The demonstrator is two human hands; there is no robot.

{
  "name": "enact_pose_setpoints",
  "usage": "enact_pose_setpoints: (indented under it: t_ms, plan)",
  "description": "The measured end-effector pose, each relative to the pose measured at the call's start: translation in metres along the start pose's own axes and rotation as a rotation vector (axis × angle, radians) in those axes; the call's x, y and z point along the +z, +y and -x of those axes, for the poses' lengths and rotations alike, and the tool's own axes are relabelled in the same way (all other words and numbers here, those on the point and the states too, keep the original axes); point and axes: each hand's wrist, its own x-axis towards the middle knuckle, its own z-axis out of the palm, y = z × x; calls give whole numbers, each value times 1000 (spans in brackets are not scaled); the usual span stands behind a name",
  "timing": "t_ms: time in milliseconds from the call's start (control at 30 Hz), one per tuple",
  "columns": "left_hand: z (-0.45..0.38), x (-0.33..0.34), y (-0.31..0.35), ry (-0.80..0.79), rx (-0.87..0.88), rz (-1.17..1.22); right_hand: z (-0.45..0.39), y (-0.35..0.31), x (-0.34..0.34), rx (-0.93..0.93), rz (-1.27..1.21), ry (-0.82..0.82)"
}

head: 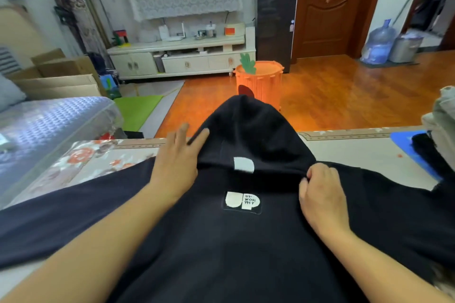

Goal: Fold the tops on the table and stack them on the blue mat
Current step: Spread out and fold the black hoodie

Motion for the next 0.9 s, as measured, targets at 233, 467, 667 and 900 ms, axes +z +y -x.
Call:
enact_pose_setpoints:
  t_ms: [233, 467, 667, 900]
  plan:
    - [60, 55, 18, -265, -275, 272, 1, 2, 3, -133, 301, -56]
    - [60, 51, 5, -194, -380, 746, -8, -3, 3, -169, 362, -270]
    - [58, 53, -3, -137, -551, 952, -82, -68, -9, -231, -85, -71]
    - [56, 54, -3, -153, -557, 897, -140, -137, 1, -375, 287, -433]
